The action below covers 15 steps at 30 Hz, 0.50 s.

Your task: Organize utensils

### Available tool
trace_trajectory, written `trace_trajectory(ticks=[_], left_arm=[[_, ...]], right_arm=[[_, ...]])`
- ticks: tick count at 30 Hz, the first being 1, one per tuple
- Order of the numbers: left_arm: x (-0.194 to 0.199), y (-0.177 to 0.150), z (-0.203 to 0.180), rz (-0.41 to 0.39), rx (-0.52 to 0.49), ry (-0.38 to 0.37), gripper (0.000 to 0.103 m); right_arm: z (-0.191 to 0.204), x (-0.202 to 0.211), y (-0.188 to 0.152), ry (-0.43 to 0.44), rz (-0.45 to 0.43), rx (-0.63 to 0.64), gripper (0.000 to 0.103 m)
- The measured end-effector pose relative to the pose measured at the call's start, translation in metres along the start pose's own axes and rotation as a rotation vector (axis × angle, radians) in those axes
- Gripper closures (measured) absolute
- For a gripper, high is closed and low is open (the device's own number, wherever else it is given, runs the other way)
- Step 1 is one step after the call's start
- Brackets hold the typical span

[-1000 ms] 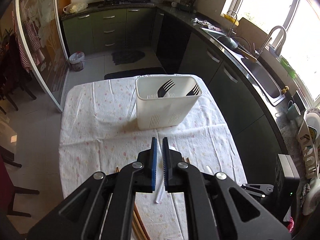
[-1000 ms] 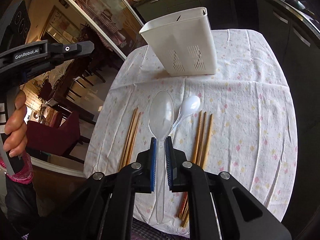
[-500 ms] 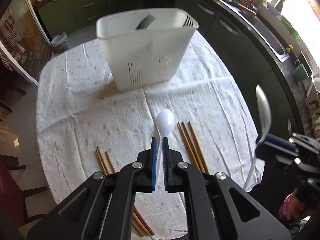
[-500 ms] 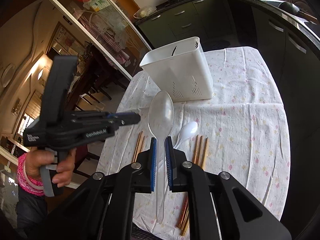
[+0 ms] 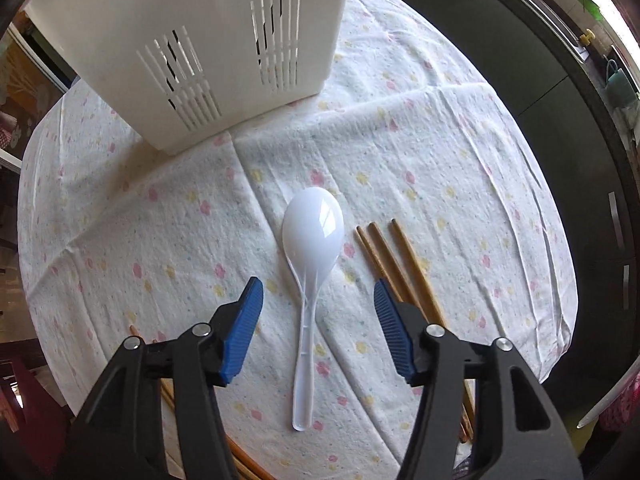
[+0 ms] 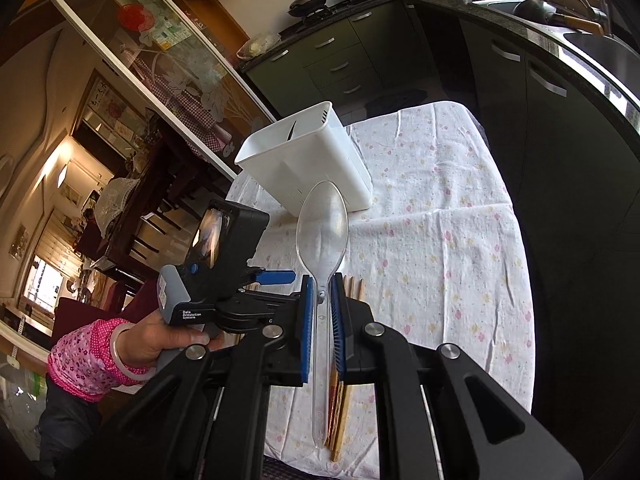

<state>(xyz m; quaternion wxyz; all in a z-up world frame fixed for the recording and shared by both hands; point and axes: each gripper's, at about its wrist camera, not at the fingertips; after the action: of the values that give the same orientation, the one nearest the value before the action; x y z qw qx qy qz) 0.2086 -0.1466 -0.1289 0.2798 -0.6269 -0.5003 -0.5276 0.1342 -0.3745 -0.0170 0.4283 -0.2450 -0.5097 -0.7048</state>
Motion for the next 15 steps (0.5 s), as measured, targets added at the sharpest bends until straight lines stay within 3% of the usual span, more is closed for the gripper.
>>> trace_trajectory(ticks=[1, 3, 15], left_arm=[[-0.003, 0.001, 0.001, 0.016, 0.000, 0.010, 0.068], [-0.010, 0.002, 0.003, 0.044, 0.008, 0.020, 0.082], [-0.022, 0.014, 0.000, 0.046, 0.018, 0.043, 0.086]], right_arm=[[-0.001, 0.001, 0.000, 0.002, -0.001, -0.001, 0.093], [-0.002, 0.004, 0.000, 0.007, -0.006, 0.000, 0.093], [-0.005, 0.013, -0.003, 0.004, -0.018, -0.010, 0.093]])
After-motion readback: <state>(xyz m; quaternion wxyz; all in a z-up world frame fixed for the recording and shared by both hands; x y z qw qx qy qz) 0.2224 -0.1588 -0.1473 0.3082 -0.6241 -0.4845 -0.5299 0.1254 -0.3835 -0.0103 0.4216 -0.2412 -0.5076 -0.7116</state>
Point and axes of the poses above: each gripper's, at about its wrist camera, not at the fingertips, and x roughly against the way its jaws point, z to its left, y to its top, and after that the axes turned 14 degrees about -y, right-handed
